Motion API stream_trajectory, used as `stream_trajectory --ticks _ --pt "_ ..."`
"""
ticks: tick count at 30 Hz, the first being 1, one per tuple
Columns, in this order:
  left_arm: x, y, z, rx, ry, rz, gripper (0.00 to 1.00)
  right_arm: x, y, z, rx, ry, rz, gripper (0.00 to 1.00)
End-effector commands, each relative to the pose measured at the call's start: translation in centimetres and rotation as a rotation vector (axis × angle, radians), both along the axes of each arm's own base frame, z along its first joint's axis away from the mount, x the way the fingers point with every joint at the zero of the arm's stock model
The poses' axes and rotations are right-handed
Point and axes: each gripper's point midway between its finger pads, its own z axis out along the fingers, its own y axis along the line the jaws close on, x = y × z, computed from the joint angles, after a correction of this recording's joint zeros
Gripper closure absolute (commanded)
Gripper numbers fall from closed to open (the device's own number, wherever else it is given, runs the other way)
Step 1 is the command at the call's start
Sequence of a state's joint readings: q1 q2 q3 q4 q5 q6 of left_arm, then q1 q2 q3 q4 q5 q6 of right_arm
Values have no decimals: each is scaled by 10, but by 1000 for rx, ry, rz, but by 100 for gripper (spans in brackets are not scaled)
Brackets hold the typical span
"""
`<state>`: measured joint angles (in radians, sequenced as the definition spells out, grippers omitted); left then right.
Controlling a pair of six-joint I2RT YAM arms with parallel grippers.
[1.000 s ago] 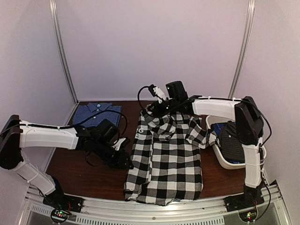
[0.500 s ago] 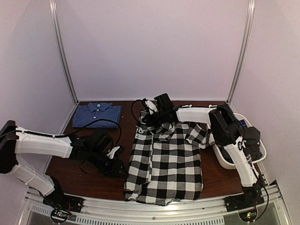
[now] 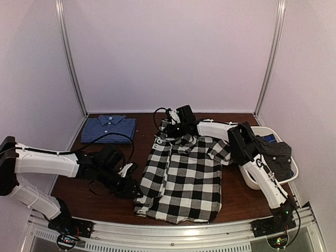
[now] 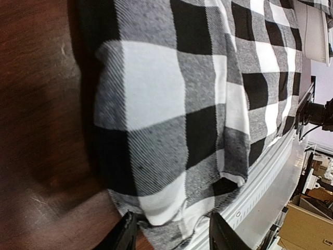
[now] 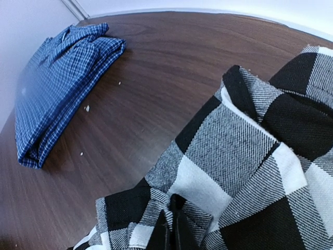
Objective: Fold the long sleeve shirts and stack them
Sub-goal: Move the right arm to the center of the board with the 1/3-folded shirt.
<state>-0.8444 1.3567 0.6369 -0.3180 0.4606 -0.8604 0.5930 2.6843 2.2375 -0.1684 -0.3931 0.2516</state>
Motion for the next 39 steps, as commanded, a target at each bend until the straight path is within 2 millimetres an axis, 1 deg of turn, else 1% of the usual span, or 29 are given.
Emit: stream_trajectory --ticks 1,4,8,15,19,23,27,31,35,39 --pt "12 2 15 -18 -47 36 52 11 -5 -20 59 94 -49 100" --pt "15 -1 21 -29 -59 30 52 10 -3 -20 92 115 -49 99" --pt "20 -6 23 -28 -69 14 52 12 -3 -23 128 136 -48 99" --pt "32 -19 34 -43 -96 -7 55 15 -4 -14 182 149 -34 100" --pt "43 -24 40 -51 -110 -5 55 16 -5 0 193 135 -27 100" --pt "59 -28 44 -67 -125 11 56 15 -4 23 210 113 -15 100" --pt "74 -37 39 -78 -126 8 56 13 -5 45 221 88 -8 100" --pt "82 -46 29 -86 -111 -2 58 11 -8 64 219 68 -9 100" --pt "83 -50 21 -84 -99 -8 58 7 -12 80 205 45 -3 100" --pt "90 -52 28 -89 -126 -13 58 -4 -17 93 178 35 20 100"
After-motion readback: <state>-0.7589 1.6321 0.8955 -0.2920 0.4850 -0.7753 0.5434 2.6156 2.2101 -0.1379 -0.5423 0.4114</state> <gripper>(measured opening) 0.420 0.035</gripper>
